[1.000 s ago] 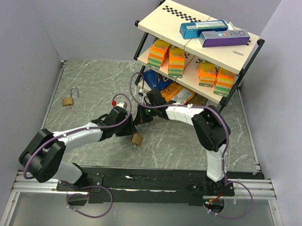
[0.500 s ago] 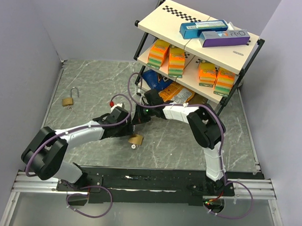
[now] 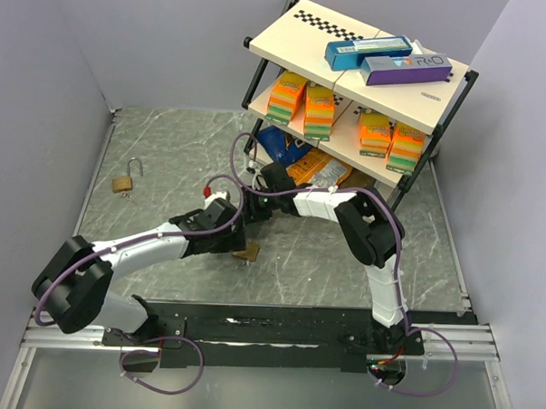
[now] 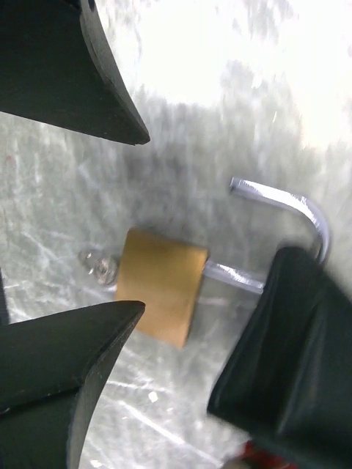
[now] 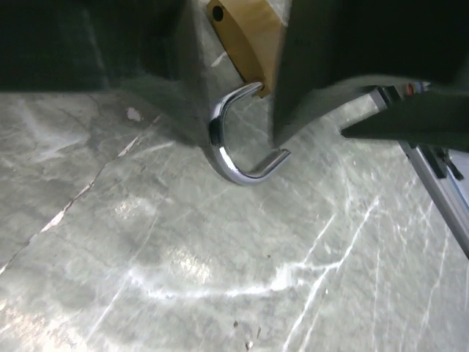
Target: Unlock with the key
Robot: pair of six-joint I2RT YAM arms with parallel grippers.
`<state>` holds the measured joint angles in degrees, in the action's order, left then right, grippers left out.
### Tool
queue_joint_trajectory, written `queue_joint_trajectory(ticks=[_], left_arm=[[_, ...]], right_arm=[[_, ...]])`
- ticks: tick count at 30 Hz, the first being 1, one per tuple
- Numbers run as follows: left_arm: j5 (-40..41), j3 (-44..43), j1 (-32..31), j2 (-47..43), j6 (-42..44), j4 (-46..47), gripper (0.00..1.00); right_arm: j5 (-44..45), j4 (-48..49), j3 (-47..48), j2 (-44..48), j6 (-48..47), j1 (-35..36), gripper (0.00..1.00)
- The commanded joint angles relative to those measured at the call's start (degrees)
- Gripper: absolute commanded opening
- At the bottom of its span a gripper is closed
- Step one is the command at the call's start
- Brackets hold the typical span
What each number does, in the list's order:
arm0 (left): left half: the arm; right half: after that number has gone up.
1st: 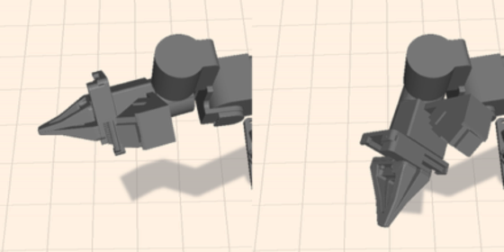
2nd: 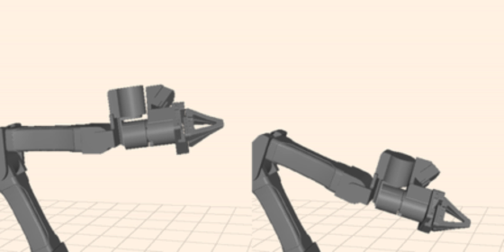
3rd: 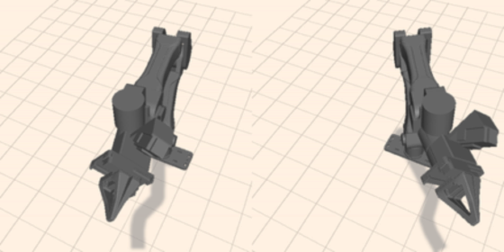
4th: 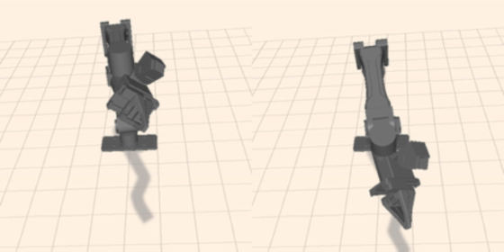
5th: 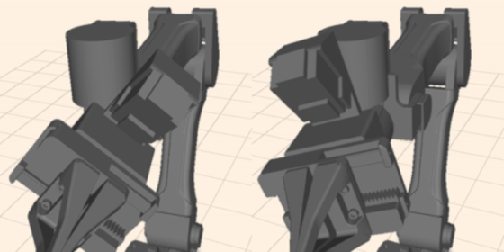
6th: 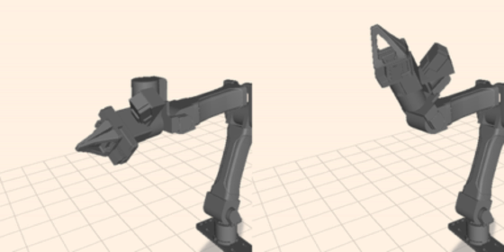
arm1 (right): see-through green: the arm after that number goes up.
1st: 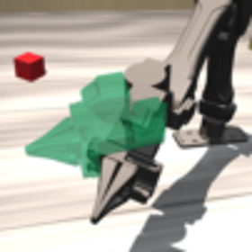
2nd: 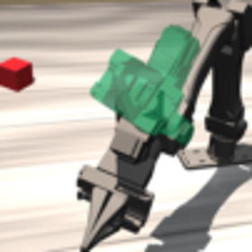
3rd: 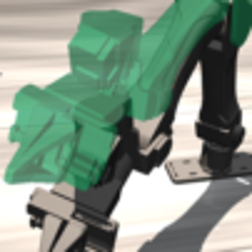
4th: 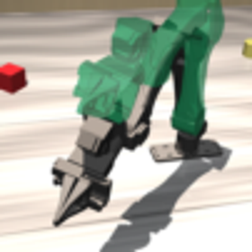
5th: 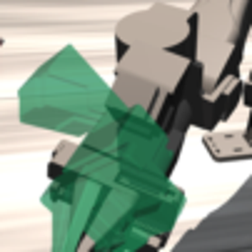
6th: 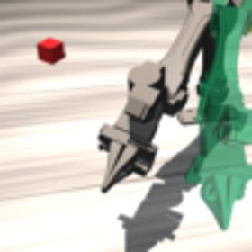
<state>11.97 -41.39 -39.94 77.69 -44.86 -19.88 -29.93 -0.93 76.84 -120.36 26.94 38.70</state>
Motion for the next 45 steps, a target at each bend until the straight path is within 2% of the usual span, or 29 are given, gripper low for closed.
queue_joint_trajectory(ticks=[1,6,9,16,24,28,35,37,38,40,41,45], left_arm=[[0.7,-3.4,-3.5,1.9,-0.8,-0.3,0.92],[0.4,-4.3,-5.4,4.8,-2.1,-0.4,0.94],[0.2,-5.8,-6.6,7.0,-2.2,0.1,0.96],[1.9,-10.9,-9.4,16.6,2.1,0.1,0.99],[5.0,-15.4,-11.1,22.6,2.7,-5.3,0.86],[3.2,-12.9,-11.6,22.2,0.7,-4.0,0.84],[3.1,-9.3,-11.7,20.8,-1.0,-3.5,0.49],[5.7,-10.2,-11.4,20.6,-0.1,-4.4,0.44],[6.3,-10.6,-10.9,20.6,0.4,-5.0,0.35],[6.4,-11.3,-8.5,20.5,2.7,-4.8,0.29],[6.1,-11.2,-7.3,20.4,3.4,-4.5,0.22],[4.5,-10.2,1.8,19.0,8.2,-0.9,0.16]], right_arm=[[0.1,3.8,0.2,3.7,-1.9,-0.6,0.56],[0.8,3.1,-1.2,7.3,-2.1,-2.4,0.63],[2.2,2.2,-2.6,12.5,-3.6,-3.6,0.65],[3.2,3.9,-12.8,23.7,-3.9,-6.5,0.7],[6.5,2.9,-21.7,36.6,-4.2,-7.5,0.71],[8.2,3.0,-24.4,41.9,-3.0,-8.0,0.71],[12.1,1.2,-25.3,50.6,-2.0,-9.0,0.71],[13.1,-1.3,-24.5,52.0,-2.6,-9.3,0.71],[13.5,-1.9,-24.3,53.2,-2.8,-9.5,0.71],[14.5,-3.7,-23.8,54.3,-3.1,-9.9,0.72],[14.8,-4.3,-23.7,55.4,-3.3,-10.0,0.72],[15.8,-6.8,-23.3,57.0,-3.8,-10.7,0.73]])
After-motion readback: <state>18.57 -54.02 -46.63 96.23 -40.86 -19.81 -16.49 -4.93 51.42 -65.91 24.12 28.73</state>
